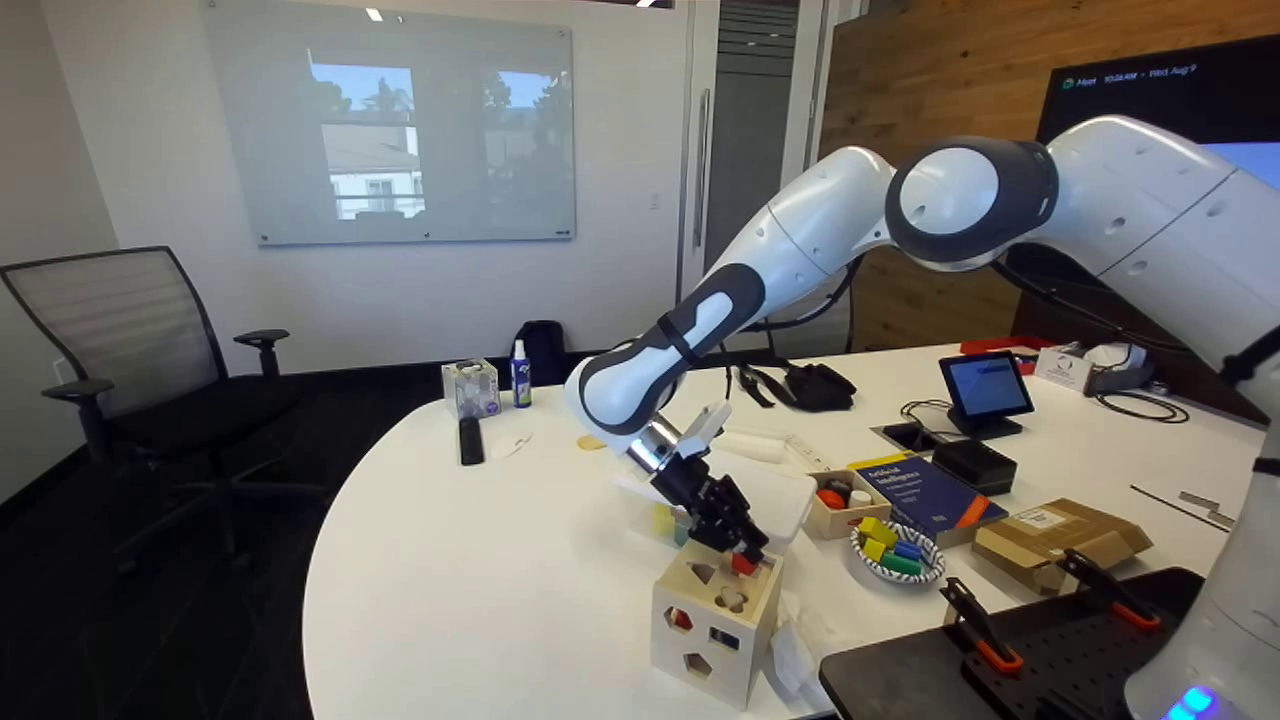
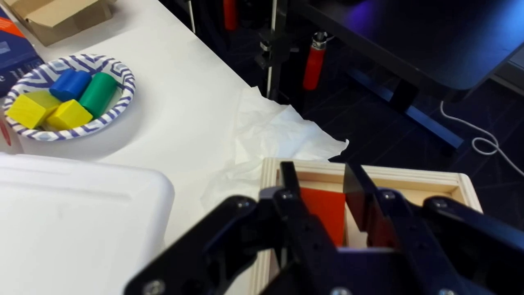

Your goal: Remove the orange block from the white plate and put it in the shape sorter through the square opening

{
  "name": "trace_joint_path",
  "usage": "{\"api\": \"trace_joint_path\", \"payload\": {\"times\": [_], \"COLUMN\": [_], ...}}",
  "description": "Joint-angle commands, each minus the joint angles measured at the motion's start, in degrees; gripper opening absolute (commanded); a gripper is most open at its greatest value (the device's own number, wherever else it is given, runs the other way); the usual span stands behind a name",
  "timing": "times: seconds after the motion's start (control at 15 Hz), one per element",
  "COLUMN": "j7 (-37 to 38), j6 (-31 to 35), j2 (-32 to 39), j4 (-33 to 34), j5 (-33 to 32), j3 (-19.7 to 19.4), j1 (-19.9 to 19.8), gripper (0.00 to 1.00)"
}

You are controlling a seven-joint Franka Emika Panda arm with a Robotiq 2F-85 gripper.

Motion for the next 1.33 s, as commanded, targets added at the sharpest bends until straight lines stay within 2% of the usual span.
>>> {"api": "trace_joint_path", "payload": {"times": [0.0, 1.27], "j7": [1.1, 0.4], "j6": [-0.9, -1.7], "j2": [0.7, 1.8], "j4": [1.1, 1.1], "j5": [0.9, 2.7], "j3": [-0.5, -0.2], "j1": [0.6, -0.2], "gripper": [0.09, 0.09]}}
